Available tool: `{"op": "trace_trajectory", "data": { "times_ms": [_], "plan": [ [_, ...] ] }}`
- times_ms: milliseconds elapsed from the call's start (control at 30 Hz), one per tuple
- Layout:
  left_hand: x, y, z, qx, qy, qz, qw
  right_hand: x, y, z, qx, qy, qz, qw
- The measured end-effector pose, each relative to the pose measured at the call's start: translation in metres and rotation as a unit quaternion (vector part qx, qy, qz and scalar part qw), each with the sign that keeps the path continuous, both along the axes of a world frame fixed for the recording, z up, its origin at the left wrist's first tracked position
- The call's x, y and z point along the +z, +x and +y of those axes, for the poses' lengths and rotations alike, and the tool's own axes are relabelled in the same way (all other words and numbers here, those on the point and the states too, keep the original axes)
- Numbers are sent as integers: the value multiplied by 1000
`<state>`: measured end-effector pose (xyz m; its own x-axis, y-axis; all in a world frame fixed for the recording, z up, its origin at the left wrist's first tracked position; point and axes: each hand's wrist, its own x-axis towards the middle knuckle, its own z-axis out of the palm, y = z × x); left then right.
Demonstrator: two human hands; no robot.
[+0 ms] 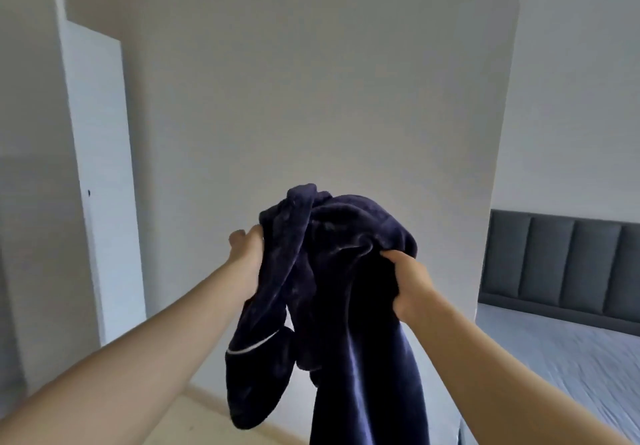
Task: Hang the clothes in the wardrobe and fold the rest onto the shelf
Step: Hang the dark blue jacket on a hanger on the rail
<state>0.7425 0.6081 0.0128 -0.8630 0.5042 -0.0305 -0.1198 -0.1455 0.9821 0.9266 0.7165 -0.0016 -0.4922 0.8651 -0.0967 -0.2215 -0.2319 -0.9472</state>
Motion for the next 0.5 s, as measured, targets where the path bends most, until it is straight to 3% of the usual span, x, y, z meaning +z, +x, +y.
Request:
{"op": "trace_trajectory", "data": {
  "times_ms": [100, 200, 267, 500],
  "plan": [
    [2, -19, -22, -33, 7, 142, 989, 15, -48, -10, -2, -36, 26, 999],
    [-2, -40, -43, -188, -24, 282, 941, 29, -100, -27, 22, -45, 78, 996],
    [-12, -58, -48, -258, -68, 327, 907, 37, -134, -40, 56, -34, 130, 989],
    [-10, -151, -78, -131, -43, 270, 953, 45, -232, -80, 167, -109, 221, 955]
  ]
}}
